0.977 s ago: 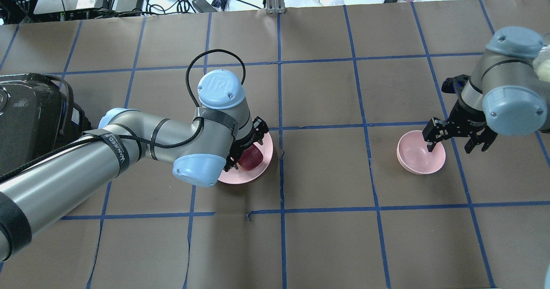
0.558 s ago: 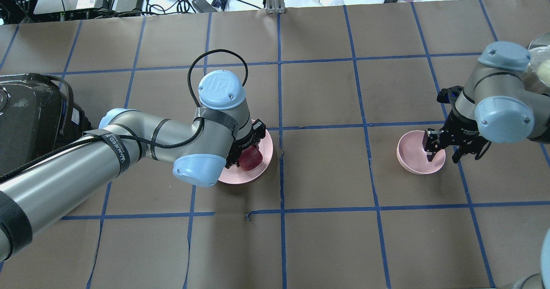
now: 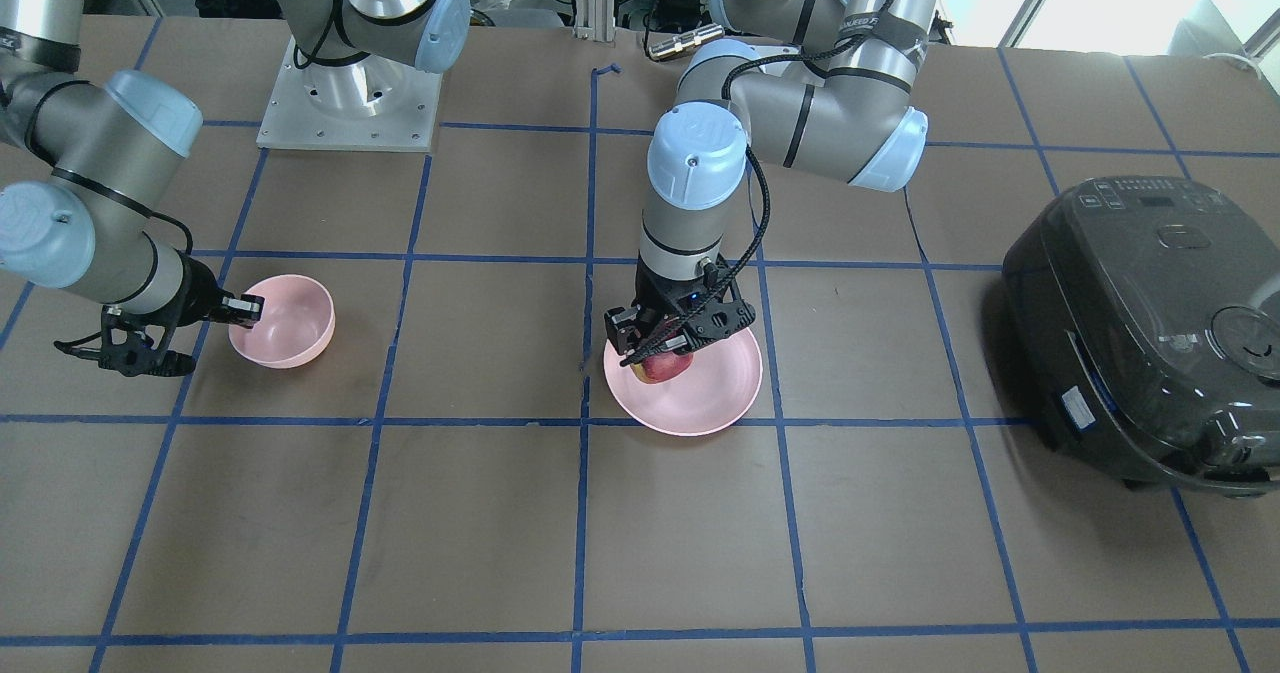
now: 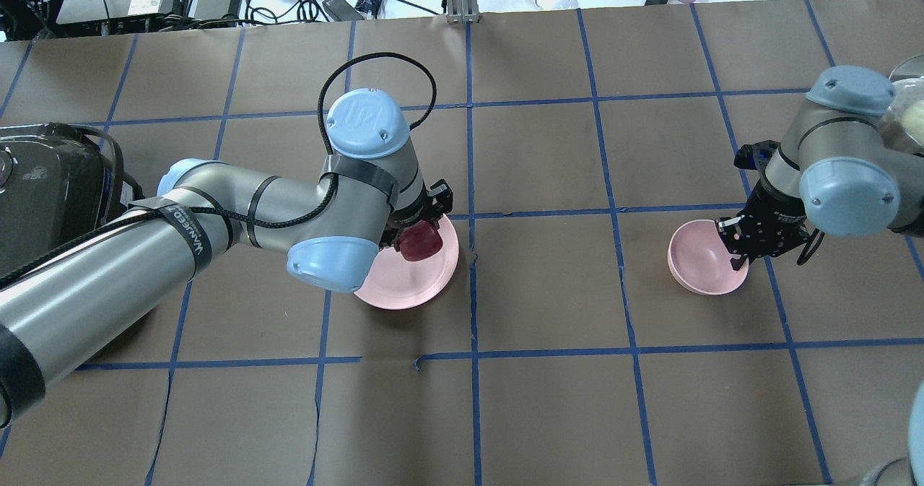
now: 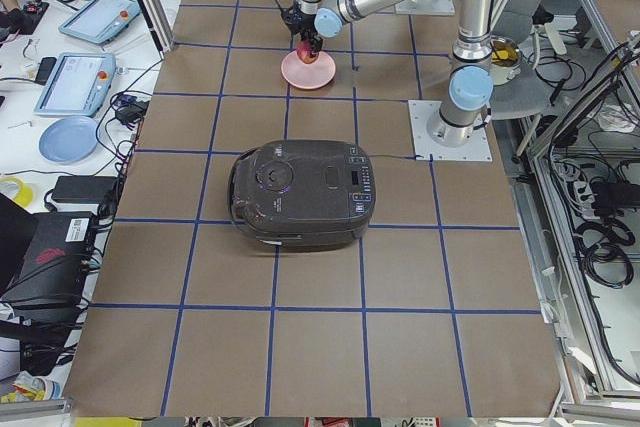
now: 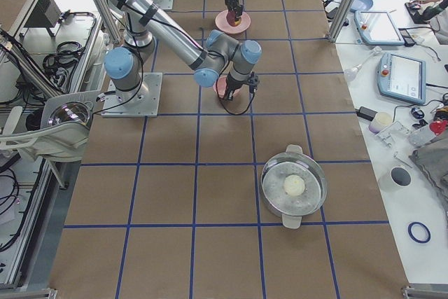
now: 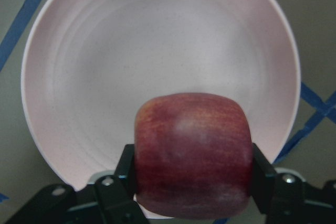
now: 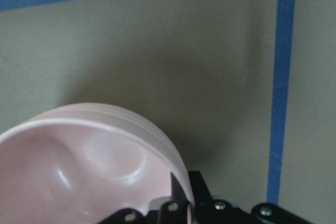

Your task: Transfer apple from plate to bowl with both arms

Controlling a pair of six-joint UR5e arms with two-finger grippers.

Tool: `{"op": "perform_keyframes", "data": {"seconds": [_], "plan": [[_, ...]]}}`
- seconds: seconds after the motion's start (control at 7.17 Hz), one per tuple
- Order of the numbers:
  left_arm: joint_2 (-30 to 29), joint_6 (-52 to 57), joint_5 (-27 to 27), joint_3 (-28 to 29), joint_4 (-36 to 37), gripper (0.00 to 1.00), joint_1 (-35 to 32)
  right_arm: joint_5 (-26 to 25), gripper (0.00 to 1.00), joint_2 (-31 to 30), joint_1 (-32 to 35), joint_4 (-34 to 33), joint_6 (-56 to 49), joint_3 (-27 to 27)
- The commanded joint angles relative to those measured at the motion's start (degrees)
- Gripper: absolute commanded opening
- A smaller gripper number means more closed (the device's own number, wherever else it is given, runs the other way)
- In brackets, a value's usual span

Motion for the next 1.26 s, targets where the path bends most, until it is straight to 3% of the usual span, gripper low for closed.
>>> {"op": "perform_keyframes", "data": {"seconds": [0.0,0.28,0.42,0.7,1.12], "plan": [[-0.46,18.26,0.06,4.23,-2.08,0.0,0.02,7.31,0.0,-0.93,0.78,3.8,3.47,-2.94],[-1.16,28.77,0.06,12.73,-14.08,0.0,0.02,10.6,0.0,-2.6,6.29,7.07,5.95,-4.8],[-2.03,30.38,0.67,15.3,-16.4,0.0,-0.06,12.95,0.0,-2.43,9.89,6.56,9.0,-4.36],[-2.31,30.4,0.67,17.25,-17.03,0.0,-0.94,16.47,0.0,-1.29,16.5,6.03,13.77,-3.23],[-2.39,30.31,0.76,17.61,-17.12,0.0,-1.65,17.98,0.0,0.38,19.77,2.26,15.01,-0.76]]}}
